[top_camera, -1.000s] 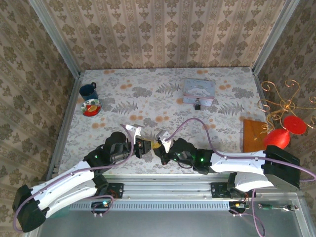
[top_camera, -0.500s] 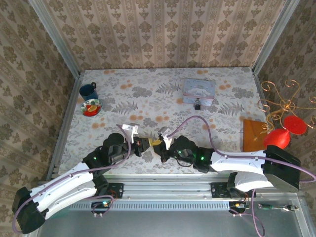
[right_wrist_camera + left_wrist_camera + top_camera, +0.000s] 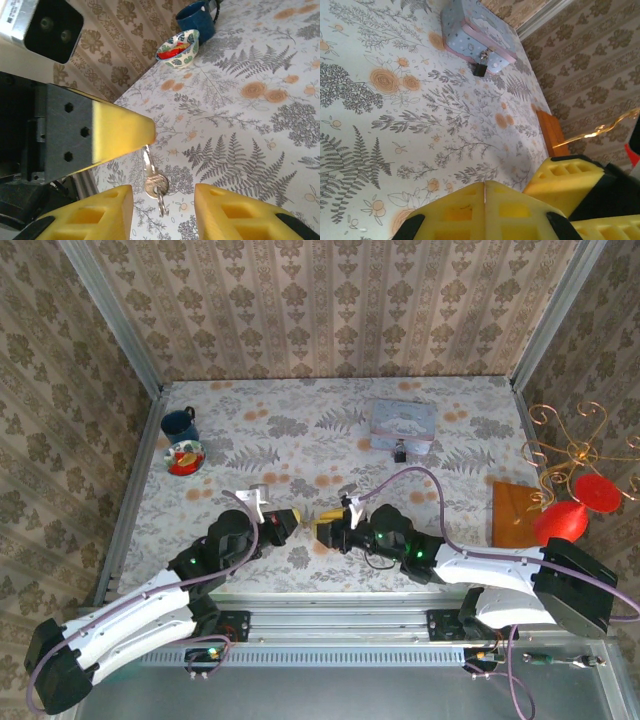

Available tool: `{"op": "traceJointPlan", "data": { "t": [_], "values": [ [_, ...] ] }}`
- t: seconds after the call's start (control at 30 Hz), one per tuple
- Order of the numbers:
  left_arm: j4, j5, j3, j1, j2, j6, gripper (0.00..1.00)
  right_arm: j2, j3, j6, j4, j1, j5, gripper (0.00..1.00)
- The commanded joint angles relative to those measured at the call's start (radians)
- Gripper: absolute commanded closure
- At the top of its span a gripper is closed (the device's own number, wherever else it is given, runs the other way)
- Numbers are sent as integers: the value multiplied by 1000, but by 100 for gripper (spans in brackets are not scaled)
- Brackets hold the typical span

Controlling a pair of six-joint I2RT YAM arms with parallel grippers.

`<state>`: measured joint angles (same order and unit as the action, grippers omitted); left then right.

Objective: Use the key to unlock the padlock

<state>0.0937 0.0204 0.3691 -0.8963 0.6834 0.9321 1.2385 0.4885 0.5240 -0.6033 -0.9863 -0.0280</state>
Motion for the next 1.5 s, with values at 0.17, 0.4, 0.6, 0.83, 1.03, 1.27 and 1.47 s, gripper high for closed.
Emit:
{"op": "traceJointPlan", "data": {
  "t": [0.17,0.4,0.6,0.83,1.03,1.27,1.47],
  "values": [
    [-19,82,4,-25,15,203,100,22,18,-79,-20,-61,52,63],
    [-87,151,17,-60,20,273,100,30,-52,-334,-125,-124,212,63],
    [162,102,-42,-69,34,120,100,-26,-50,-288,-80,-57,101,58],
    [377,-87,-91,-12,21,-208,100,-50,-14,169,-32,144,-178,57],
    [579,-278,-117,71,88,-272,100,1,-37,323,-193,154,-249,54],
    [746,-376,-116,81,167,-246,100,15,-68,377,-391,167,-314,56],
    [792,-390,-115,81,167,-222,100,-15,-89,357,-390,169,-305,60]
  ]
}}
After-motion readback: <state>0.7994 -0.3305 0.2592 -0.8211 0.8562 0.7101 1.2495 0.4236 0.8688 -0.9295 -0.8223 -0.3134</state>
